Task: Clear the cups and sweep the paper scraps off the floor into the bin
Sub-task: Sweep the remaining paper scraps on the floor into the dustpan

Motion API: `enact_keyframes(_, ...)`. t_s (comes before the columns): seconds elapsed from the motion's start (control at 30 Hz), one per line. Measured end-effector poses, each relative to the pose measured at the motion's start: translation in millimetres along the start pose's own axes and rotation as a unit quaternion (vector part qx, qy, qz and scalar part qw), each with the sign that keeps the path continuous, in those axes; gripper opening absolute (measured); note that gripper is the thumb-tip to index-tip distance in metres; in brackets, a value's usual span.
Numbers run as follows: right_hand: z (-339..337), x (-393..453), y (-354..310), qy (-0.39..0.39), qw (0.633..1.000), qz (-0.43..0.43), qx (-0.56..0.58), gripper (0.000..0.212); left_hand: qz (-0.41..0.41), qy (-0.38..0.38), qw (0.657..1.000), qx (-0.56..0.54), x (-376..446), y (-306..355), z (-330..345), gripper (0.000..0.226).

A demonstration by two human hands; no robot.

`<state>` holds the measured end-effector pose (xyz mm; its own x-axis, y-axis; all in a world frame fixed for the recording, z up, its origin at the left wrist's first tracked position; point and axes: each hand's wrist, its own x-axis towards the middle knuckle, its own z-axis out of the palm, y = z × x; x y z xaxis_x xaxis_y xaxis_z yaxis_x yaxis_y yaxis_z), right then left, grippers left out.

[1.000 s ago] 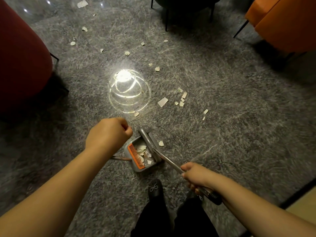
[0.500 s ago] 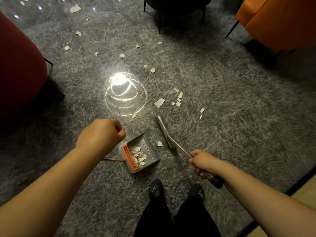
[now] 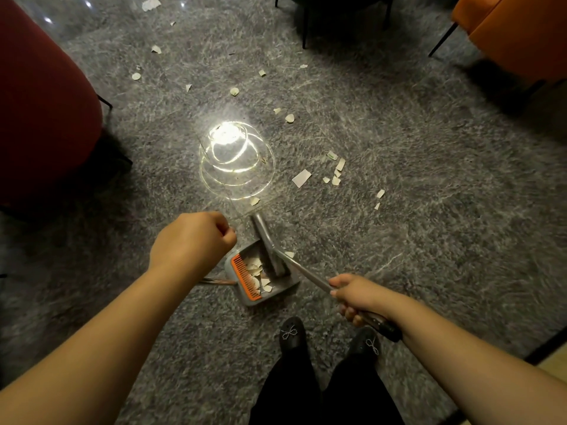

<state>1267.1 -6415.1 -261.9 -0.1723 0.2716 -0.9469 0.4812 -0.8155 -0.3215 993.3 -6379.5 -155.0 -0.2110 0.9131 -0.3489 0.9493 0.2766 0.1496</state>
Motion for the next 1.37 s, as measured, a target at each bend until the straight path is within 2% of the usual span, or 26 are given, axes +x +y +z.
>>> enact_keyframes(0.2, -3.5, -37.4, 7.5, -0.001, 1.0, -0.016, 0.022, 0.022, -0.005, 0.002, 1.0, -0.016, -0.1, -8.9, -6.5, 0.018)
enact_keyframes(0.33, -17.5, -53.3, 1.3, 0.037, 0.999, -0.022, 0.021, 0.03, -0.013, 0.004, 0.999, -0.029, -1.0, -9.2, -12.9, 0.018)
enact_keyframes(0.5, -47.2, -60.9, -6.2, 0.1, 0.99, -0.03, 0.1, 0.032, -0.001, 0.005, 0.999, -0.051, 12.3, 15.5, -21.0, 0.016)
enact_keyframes(0.8, -165.0, -43.6, -14.9, 0.207, 0.96, -0.04, 0.184, 0.037, 0.009, 0.006, 0.998, -0.06, 75.6, 89.0, -37.0, 0.014)
enact_keyframes(1.13, -315.3, 10.7, -49.5, 0.225, 0.969, 0.029, 0.101, 0.025, -0.041, 0.023, 0.996, -0.07, 145.5, 137.2, -68.8, 0.012)
enact_keyframes(1.23, -335.3, 25.4, -66.3, 0.216, 0.972, 0.061, 0.066, 0.01, -0.051, 0.014, 0.997, -0.062, 157.8, 147.4, -74.0, 0.017)
enact_keyframes(1.37, -333.8, 50.1, -94.0, 0.19, 0.979, 0.071, 0.031, 0.019, -0.076, 0.018, 0.996, -0.054, 170.0, 154.8, -79.8, 0.017)
